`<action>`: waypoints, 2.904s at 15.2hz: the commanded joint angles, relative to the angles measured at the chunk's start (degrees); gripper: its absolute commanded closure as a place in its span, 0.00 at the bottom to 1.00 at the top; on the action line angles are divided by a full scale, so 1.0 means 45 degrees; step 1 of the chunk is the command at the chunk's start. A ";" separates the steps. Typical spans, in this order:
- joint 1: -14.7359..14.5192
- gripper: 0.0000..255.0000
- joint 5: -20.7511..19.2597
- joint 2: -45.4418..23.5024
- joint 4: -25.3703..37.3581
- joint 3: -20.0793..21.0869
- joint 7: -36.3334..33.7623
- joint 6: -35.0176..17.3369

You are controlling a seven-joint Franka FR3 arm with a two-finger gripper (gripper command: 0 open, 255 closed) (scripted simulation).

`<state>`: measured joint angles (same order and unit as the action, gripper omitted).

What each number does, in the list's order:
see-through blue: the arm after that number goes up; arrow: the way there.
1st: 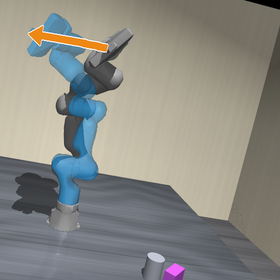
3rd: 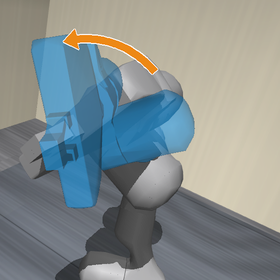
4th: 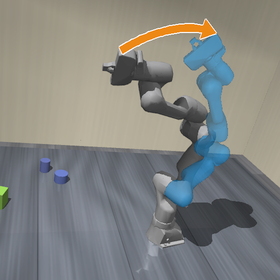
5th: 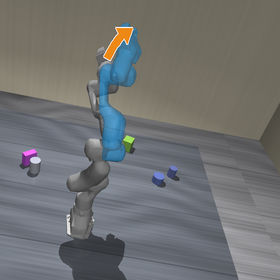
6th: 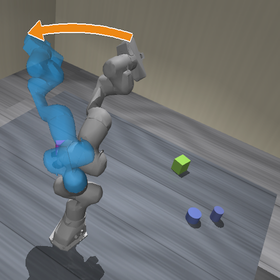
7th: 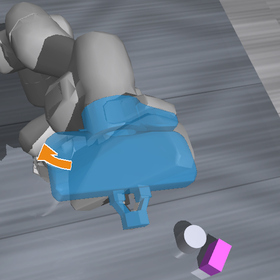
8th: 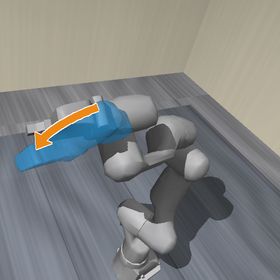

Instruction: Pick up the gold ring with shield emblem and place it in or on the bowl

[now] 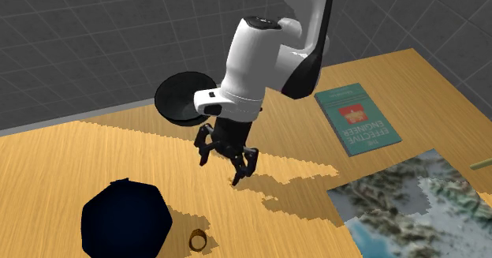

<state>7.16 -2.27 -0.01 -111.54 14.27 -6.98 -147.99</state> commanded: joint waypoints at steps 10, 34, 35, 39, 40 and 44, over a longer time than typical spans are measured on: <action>-0.0267 0.00 0.0316 -0.4077 0.1642 0.0231 0.0897 -0.6427; -0.0733 1.00 0.0035 -0.4932 0.2648 -0.0200 0.0669 -0.6289; -0.0714 1.00 0.0052 -0.4860 0.2721 -0.0177 0.0675 -0.6145; -0.0655 1.00 0.0112 -0.4605 0.3054 -0.0097 0.0693 -0.5559; -0.0643 1.00 0.0127 -0.4547 0.3144 -0.0081 0.0697 -0.5410; -0.0610 1.00 0.0183 -0.4334 0.3538 -0.0031 0.0711 -0.4808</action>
<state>4.41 -1.48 -19.66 -96.16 14.10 -3.77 -170.33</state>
